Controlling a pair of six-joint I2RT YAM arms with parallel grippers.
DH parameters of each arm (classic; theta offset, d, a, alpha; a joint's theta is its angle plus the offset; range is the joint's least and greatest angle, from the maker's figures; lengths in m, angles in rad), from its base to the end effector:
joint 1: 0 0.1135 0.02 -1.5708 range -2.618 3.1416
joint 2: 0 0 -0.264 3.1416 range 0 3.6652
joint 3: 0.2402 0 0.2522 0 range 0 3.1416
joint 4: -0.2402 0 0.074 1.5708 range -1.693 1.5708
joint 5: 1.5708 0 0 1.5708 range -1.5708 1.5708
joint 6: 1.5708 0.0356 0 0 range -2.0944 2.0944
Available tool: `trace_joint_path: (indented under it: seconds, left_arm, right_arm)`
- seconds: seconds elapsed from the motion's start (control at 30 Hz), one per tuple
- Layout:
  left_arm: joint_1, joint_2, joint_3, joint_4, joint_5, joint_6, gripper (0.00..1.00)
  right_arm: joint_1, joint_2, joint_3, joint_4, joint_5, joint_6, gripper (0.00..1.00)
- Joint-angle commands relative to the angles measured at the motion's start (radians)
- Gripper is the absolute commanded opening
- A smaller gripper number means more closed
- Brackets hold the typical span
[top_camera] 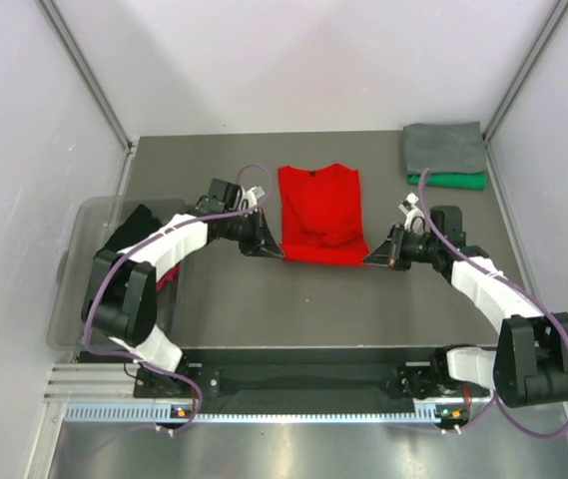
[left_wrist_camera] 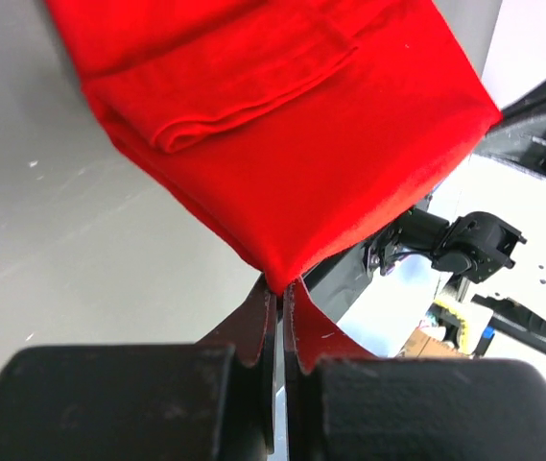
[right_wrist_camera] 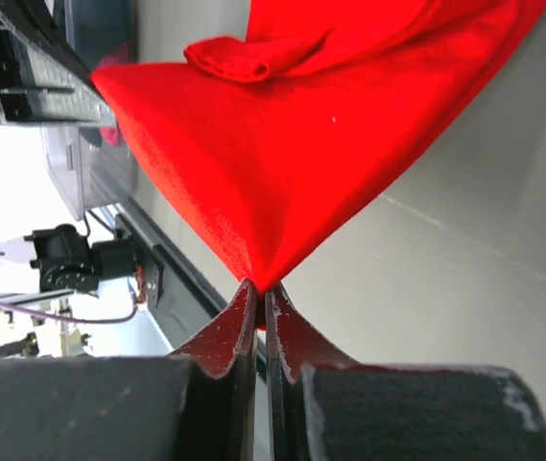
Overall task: Fold and stack the t-shirts
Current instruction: Fold the tshirt
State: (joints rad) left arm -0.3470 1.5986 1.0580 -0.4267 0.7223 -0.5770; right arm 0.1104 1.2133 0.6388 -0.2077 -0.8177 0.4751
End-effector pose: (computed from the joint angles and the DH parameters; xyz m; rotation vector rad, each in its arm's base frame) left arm 0.2980 -0.1328 0.2199 0.0054 2.6610 -1.2602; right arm 0.2313 0.0518 0.2087 0.0095 2.3663 1.2457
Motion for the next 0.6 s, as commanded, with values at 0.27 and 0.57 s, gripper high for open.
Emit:
trace_joint_path:
  seconds: [0.27, 0.57]
  left_arm:
    - [-0.023, 0.098, 0.212, 0.063, -0.015, 0.023, 0.0]
    - [-0.02, 0.271, 0.517, -0.056, -0.115, 0.164, 0.0]
  right_arm:
    - [-0.034, 0.224, 0.294, 0.037, -0.063, -0.184, 0.0]
    - [-0.044, 0.431, 0.513, 0.065, -0.064, -0.23, 0.0]
